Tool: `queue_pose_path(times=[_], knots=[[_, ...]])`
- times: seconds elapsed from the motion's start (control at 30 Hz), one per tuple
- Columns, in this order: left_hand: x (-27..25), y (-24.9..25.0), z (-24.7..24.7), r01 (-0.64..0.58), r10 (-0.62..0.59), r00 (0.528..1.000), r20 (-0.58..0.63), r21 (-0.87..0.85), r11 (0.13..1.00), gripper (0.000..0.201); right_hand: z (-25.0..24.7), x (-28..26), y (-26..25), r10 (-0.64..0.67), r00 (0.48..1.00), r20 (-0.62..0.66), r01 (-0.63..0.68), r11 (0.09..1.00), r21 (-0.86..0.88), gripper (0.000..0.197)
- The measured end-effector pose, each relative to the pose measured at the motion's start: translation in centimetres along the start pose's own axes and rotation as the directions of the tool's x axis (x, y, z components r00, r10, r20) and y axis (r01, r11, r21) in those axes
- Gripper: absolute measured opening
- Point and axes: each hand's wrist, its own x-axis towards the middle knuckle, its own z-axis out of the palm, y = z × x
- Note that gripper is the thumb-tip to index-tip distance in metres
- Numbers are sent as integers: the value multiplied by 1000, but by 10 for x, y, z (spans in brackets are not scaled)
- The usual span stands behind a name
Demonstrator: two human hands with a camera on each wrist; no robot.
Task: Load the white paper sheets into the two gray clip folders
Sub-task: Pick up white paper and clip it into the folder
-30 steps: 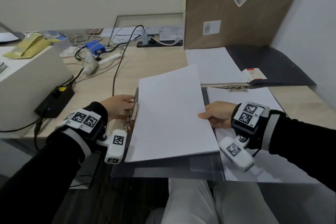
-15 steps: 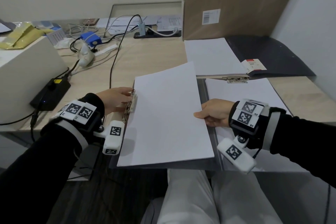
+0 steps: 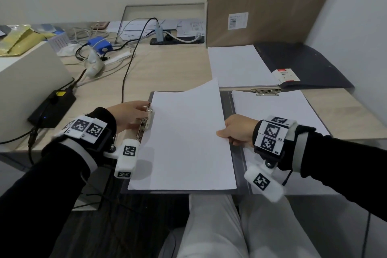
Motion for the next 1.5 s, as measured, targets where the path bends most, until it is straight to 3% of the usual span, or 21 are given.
queue_pose_path(times=[0.13, 0.27, 0.37, 0.43, 0.5, 0.57, 0.67, 0.83, 0.93, 1.03, 1.13, 1.27, 1.33, 1.5], knots=[[0, 1, 1, 1, -1, 1000, -6, 0, 1000, 40, 1, -10, -14, 1, 1000, 9, 1, 969, -247, 26], [0, 1, 1, 10, -10, 1000, -20, -7, 1000, 41, -2, -15, -22, 11, 1000, 29, 4, 879, -478, 24], [2, -1, 0, 15, -16, 1000, -26, -26, 1000, 41, -6, -15, -24, -27, 999, -26, 5, 790, -613, 31], [3, -1, -1, 22, -23, 999, -36, -36, 999, 41, -9, -13, -24, -115, 989, -97, 18, 733, -680, 45], [5, 0, 0, 30, -32, 998, -52, -50, 998, 39, -10, -7, -21, -217, 966, -139, 63, 722, -689, 78], [6, 2, 3, 31, -36, 997, -73, -63, 998, 31, -7, -2, -20, -316, 947, -63, 164, 641, -750, 90], [9, 4, 6, 14, -20, 995, -100, -61, 998, 28, -5, 0, -24, -259, 953, 160, 275, 507, -817, 72], [13, 0, -3, -96, 47, 956, -288, -156, 983, 4, -8, 0, -26, -246, 950, 191, 290, 478, -829, 69], [8, 0, -17, -117, 82, 974, -210, -163, 980, 20, -8, 3, -25, -261, 947, 186, 295, 484, -824, 68], [-3, -4, -33, -35, 36, 999, 3, -64, 997, 12, -9, 4, -23, -275, 943, 185, 304, 495, -814, 68], [-10, -16, -36, 9, -25, 992, 127, 125, 992, 43, -9, 5, -23, -286, 941, 183, 307, 483, -820, 66], [-13, -24, -28, -32, 5, 986, 168, 158, 987, 81, -9, 7, -23, -305, 938, 163, 297, 467, -833, 59], [-15, -24, -25, -46, -10, 979, 203, 272, 961, 81, -9, 9, -23, -311, 937, 158, 295, 463, -836, 58], [-9, -26, -20, -71, 14, 995, 100, 591, 803, 92, -9, 12, -20, -316, 935, 160, 301, 467, -832, 59]])
